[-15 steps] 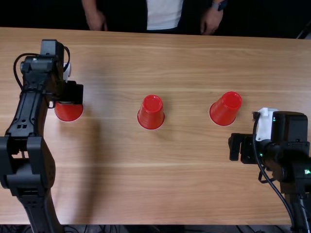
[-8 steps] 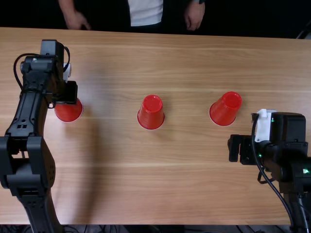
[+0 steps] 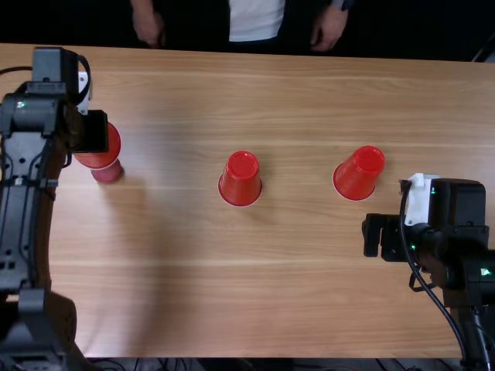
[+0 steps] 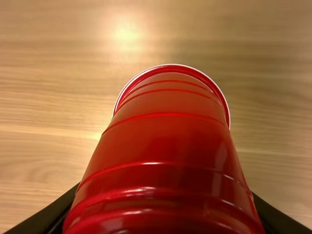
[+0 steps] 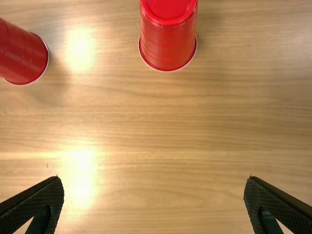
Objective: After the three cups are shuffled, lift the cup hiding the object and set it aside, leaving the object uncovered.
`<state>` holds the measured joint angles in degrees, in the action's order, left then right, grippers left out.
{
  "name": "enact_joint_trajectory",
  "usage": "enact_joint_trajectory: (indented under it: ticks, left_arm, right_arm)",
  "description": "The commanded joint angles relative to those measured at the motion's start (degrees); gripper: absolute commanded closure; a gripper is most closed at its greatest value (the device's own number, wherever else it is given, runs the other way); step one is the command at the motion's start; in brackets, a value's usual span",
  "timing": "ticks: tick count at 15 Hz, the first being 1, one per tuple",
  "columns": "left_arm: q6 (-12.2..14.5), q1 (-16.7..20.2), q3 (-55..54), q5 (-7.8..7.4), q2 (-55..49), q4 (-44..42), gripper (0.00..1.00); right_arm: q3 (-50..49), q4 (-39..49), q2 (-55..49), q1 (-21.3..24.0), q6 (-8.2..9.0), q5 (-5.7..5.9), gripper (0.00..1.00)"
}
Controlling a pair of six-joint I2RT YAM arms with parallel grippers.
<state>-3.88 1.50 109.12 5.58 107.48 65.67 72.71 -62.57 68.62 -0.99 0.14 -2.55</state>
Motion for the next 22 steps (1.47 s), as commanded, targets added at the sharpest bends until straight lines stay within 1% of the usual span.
enact_joint_trajectory:
  ticks: [1,2,5,6,8,10,13,16,17,18,20,21,22]
  left_arm:
    - [-1.3,0.6,-0.2,-0.21,-3.6,0.1,0.83]
    - [-1.2,2.2,-1.9,0.01,-5.5,0.1,0.83]
    - [-1.1,9.0,-6.5,0.22,-9.0,0.1,0.83]
    - [-1.0,10.7,-8.8,0.53,-9.8,-0.4,0.83]
    - [-1.0,12.9,-12.5,0.74,-10.1,-0.6,0.83]
    - [-0.9,14.9,-16.7,0.85,-10.0,-0.9,0.83]
    - [-0.9,17.3,-21.1,0.74,-9.6,-1.9,0.81]
    - [-0.8,18.0,-25.6,0.85,-8.8,-7.8,0.8]
    - [-0.7,18.0,-27.1,0.85,-8.3,-9.3,0.78]
    - [-0.7,18.0,-28.6,0.85,-7.1,-10.6,0.71]
    - [-0.6,18.5,-30.5,0.95,-6.3,-12.1,0.5]
    - [-0.7,18.5,-30.9,0.95,-5.6,-12.2,0.37]
    - [-0.8,18.5,-31.0,0.85,-4.6,-12.2,0.19]
  right_arm:
    - [-0.6,1.0,-0.5,-0.3,0.28,-0.2,0.0]
    - [-0.6,1.6,-0.5,-0.4,0.28,-0.2,0.0]
    - [-0.5,2.0,-0.3,-0.4,0.07,-0.2,0.0]
    - [-0.2,2.0,-0.1,-0.5,-0.14,-0.2,0.0]
    - [-0.1,2.5,0.2,-0.6,-0.25,-0.2,0.0]
    - [-0.4,5.1,0.2,-0.6,-0.46,-0.2,0.0]
    - [-0.3,5.8,0.3,-0.6,-0.46,-0.09,0.0]
    - [-0.2,5.4,0.2,-0.5,-0.46,0.02,0.0]
    - [-0.3,5.1,0.2,-0.5,-0.35,0.02,0.0]
    - [-0.5,4.9,0.2,-0.5,-0.25,0.12,0.0]
    - [-0.6,4.8,0.1,-0.5,-0.04,0.12,0.0]
    - [-0.6,4.8,0.1,-0.4,-0.04,0.02,0.0]
    - [-0.5,4.8,0.2,-0.4,-0.04,0.12,0.0]
